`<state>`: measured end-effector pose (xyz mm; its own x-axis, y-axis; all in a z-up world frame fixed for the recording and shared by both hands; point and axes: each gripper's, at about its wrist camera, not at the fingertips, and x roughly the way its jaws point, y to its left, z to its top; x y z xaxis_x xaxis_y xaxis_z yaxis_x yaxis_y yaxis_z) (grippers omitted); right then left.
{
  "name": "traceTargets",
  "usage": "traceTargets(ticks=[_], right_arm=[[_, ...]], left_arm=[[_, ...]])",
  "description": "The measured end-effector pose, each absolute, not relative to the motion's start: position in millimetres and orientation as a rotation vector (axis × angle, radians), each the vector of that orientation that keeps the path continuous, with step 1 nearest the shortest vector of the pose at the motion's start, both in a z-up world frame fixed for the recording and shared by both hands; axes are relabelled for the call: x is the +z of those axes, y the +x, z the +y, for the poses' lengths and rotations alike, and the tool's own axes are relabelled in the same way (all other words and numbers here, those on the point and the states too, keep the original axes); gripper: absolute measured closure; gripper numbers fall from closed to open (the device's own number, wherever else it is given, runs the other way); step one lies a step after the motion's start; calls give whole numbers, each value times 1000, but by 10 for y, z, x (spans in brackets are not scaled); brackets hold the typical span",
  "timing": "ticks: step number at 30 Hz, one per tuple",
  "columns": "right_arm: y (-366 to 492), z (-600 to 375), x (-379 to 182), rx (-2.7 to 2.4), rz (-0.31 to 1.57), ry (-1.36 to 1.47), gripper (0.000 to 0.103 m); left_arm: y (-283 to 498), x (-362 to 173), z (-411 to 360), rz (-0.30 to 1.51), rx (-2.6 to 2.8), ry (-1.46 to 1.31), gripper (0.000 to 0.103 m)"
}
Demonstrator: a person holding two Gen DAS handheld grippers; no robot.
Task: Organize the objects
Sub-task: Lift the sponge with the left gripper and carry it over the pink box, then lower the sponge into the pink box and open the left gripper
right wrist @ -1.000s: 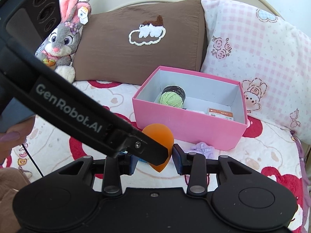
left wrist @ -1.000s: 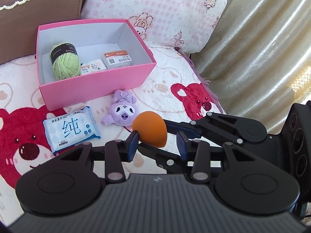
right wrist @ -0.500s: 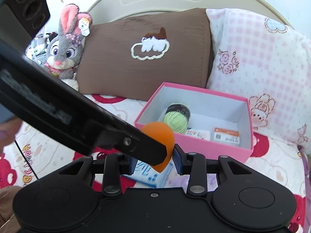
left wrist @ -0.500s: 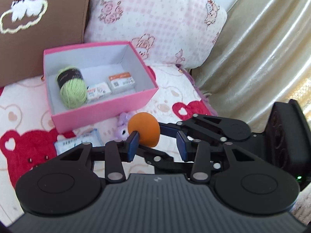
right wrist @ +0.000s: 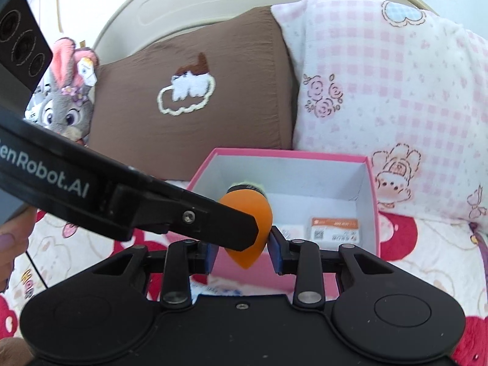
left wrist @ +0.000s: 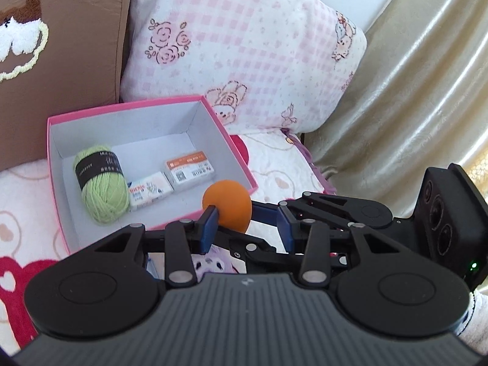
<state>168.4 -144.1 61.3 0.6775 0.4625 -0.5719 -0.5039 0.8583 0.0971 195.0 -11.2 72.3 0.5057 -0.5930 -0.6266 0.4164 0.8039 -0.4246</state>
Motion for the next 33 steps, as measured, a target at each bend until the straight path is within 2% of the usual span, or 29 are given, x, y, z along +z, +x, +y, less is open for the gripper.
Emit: traceTargets(ticks=[10, 16, 24, 33], right_arm=[[2523, -1468, 646, 502, 675, -35, 64], [3051, -1530, 489, 461, 771, 13, 64], [3542, -1348, 143, 375, 842, -84, 65], [3753, -1169, -152, 332, 859, -270, 64]], left_arm=[[2873, 702, -191, 897, -650, -324, 63], [3323, 461, -270, 929, -634, -359, 63], [3772, -31, -182, 1018, -577, -536, 62], [3928, -253, -197, 1030, -545, -523, 62]])
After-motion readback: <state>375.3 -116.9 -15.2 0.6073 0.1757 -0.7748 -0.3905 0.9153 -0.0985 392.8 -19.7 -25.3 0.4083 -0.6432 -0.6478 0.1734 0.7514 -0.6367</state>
